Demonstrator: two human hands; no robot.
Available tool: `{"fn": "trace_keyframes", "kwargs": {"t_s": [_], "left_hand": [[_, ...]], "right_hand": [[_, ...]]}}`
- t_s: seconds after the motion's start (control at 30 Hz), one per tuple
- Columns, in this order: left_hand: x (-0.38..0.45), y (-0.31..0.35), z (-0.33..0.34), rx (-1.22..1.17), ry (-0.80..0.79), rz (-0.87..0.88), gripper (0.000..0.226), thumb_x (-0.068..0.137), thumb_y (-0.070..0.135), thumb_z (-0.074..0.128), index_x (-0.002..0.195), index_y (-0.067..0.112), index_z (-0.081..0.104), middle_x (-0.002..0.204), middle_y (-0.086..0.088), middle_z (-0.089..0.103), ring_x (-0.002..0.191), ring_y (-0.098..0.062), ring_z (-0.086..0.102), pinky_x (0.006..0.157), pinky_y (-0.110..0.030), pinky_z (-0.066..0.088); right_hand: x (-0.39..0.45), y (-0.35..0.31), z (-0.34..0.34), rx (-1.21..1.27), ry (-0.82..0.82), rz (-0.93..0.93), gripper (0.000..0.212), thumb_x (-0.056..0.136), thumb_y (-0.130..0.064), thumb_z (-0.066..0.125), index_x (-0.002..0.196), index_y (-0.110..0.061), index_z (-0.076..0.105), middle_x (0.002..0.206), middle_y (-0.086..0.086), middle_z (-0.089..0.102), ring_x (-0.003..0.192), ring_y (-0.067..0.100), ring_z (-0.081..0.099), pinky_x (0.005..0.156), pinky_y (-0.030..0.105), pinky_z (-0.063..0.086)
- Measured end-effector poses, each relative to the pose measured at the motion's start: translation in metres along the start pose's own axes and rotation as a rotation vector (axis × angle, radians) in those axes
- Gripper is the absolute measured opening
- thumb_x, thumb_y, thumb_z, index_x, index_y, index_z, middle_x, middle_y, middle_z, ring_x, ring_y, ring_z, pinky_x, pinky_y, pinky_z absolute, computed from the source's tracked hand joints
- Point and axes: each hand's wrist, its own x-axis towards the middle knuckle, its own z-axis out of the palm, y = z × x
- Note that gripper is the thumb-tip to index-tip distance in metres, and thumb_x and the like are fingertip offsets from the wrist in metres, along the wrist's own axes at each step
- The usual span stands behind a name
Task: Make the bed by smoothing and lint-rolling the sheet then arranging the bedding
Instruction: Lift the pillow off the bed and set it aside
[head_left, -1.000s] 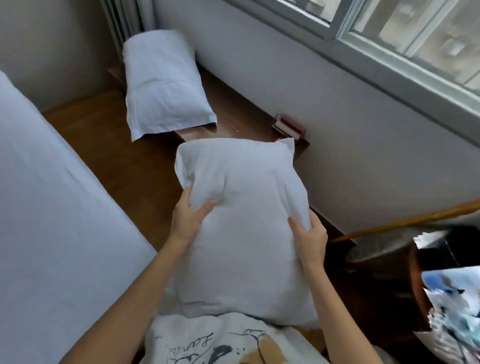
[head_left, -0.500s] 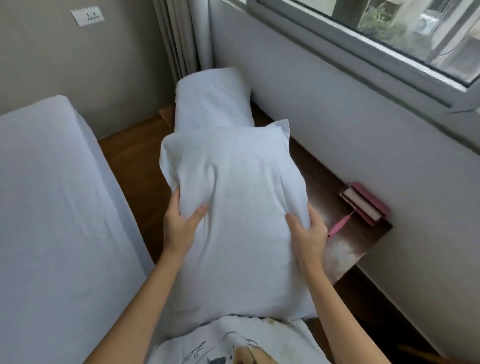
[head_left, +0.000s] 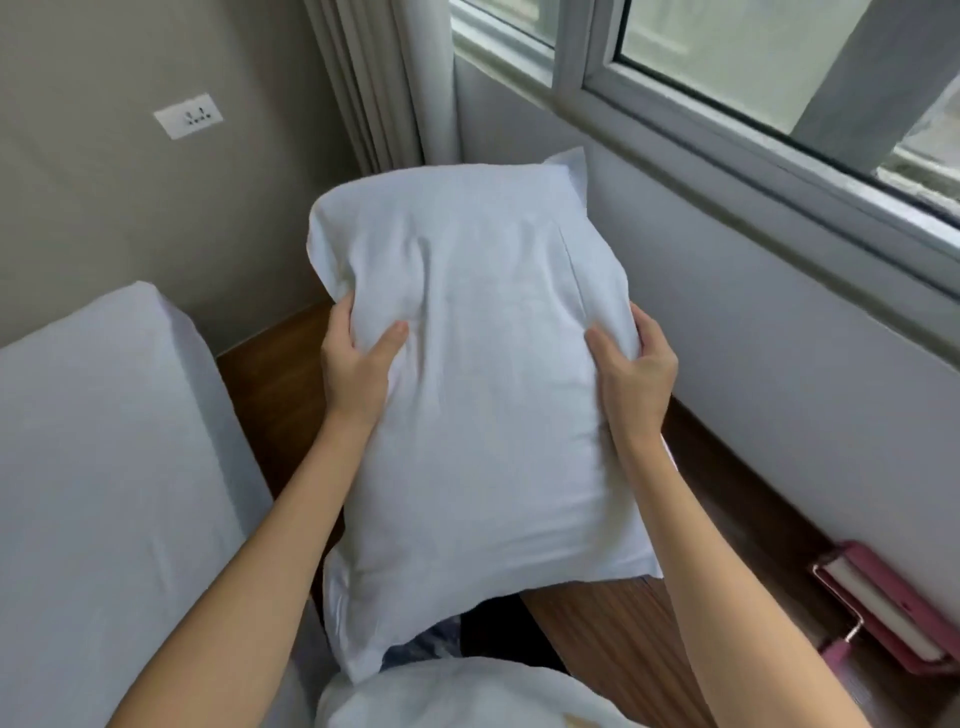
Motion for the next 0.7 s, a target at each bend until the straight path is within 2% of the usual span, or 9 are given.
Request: {"fn": "trace_keyframes", "kwargs": {"t_s": [0.03, 0.1, 0.17, 0.23, 0.3, 0.37, 0.47, 0.6, 0.7], "left_hand": [[0.032, -0.016, 0.008, 0.04, -0.036, -0.044, 0.059, 0.082, 0.029, 0.069, 0.136, 0.023, 0.046, 0.125, 0.011, 0.056, 0.114, -0.001, 0.055, 0.097, -0.023, 0.046], [0.091, -0.056, 0.026, 0.284, -0.183, -0.228, 0.083, 0.078, 0.054, 0.064, 0.149, 0.028, 0.029, 0.14, -0.002, 0.046, 0.126, -0.021, 0.048, 0.105, -0.039, 0.042], [0.125, -0.098, 0.047, 0.581, -0.467, -0.469, 0.098, 0.081, 0.063, 0.061, 0.155, 0.031, 0.004, 0.156, -0.012, 0.019, 0.142, -0.034, 0.026, 0.114, -0.045, 0.03], [0.125, -0.135, 0.06, 0.761, -0.763, -0.513, 0.1, 0.086, 0.058, 0.06, 0.155, 0.027, -0.006, 0.161, -0.014, -0.002, 0.148, -0.032, 0.006, 0.118, -0.043, 0.019], [0.115, -0.157, 0.063, 0.836, -0.891, -0.439, 0.104, 0.084, 0.064, 0.057, 0.154, 0.025, -0.008, 0.16, -0.016, -0.011, 0.149, -0.031, -0.005, 0.119, -0.043, 0.017], [0.114, -0.17, 0.063, 0.881, -0.908, -0.429, 0.106, 0.083, 0.07, 0.053, 0.153, 0.025, -0.013, 0.159, -0.017, -0.019, 0.148, -0.032, -0.01, 0.119, -0.045, 0.014], [0.117, -0.176, 0.06, 0.878, -0.93, -0.414, 0.106, 0.084, 0.072, 0.05, 0.153, 0.025, -0.015, 0.157, -0.018, -0.024, 0.147, -0.032, -0.015, 0.12, -0.046, 0.009], [0.1, -0.175, 0.062, 0.865, -0.842, -0.292, 0.094, 0.092, 0.062, 0.044, 0.153, 0.02, -0.013, 0.156, -0.023, -0.023, 0.147, -0.035, -0.015, 0.12, -0.048, 0.006], [0.075, -0.166, 0.064, 0.886, -0.816, -0.074, 0.078, 0.1, 0.046, 0.039, 0.154, 0.017, -0.01, 0.158, -0.022, -0.019, 0.148, -0.032, -0.015, 0.121, -0.045, 0.002]], "right_hand": [[0.022, 0.007, 0.019, -0.102, 0.032, -0.011, 0.051, 0.083, -0.03, 0.069, 0.131, -0.018, 0.057, 0.117, -0.008, 0.067, 0.106, 0.006, 0.062, 0.091, 0.024, 0.048], [0.064, 0.033, 0.055, -0.5, 0.031, -0.029, 0.056, 0.087, -0.036, 0.06, 0.139, -0.02, 0.047, 0.115, 0.003, 0.065, 0.107, 0.023, 0.058, 0.081, 0.03, 0.042], [0.086, 0.07, 0.084, -0.862, -0.109, 0.067, 0.061, 0.089, -0.04, 0.054, 0.144, -0.021, 0.037, 0.119, 0.014, 0.055, 0.11, 0.033, 0.049, 0.08, 0.036, 0.038], [0.079, 0.112, 0.105, -0.984, -0.278, 0.255, 0.066, 0.09, -0.048, 0.052, 0.147, -0.024, 0.029, 0.133, 0.016, 0.044, 0.122, 0.035, 0.04, 0.093, 0.04, 0.037], [0.059, 0.145, 0.12, -0.965, -0.287, 0.314, 0.069, 0.092, -0.053, 0.048, 0.15, -0.023, 0.025, 0.144, 0.017, 0.035, 0.132, 0.035, 0.034, 0.105, 0.042, 0.031], [0.048, 0.158, 0.129, -0.97, -0.228, 0.322, 0.07, 0.092, -0.057, 0.042, 0.15, -0.025, 0.023, 0.152, 0.017, 0.028, 0.138, 0.033, 0.028, 0.112, 0.045, 0.024], [0.046, 0.156, 0.133, -0.987, -0.186, 0.324, 0.076, 0.084, -0.065, 0.031, 0.148, -0.025, 0.026, 0.151, 0.016, 0.031, 0.135, 0.033, 0.032, 0.111, 0.048, 0.027], [0.04, 0.147, 0.131, -0.972, -0.156, 0.322, 0.069, 0.094, -0.052, 0.045, 0.151, -0.02, 0.023, 0.155, 0.017, 0.023, 0.141, 0.032, 0.023, 0.115, 0.042, 0.019], [0.019, 0.137, 0.12, -0.917, -0.149, 0.303, 0.068, 0.095, -0.05, 0.047, 0.15, -0.017, 0.026, 0.154, 0.018, 0.024, 0.141, 0.033, 0.024, 0.115, 0.041, 0.021]]}}
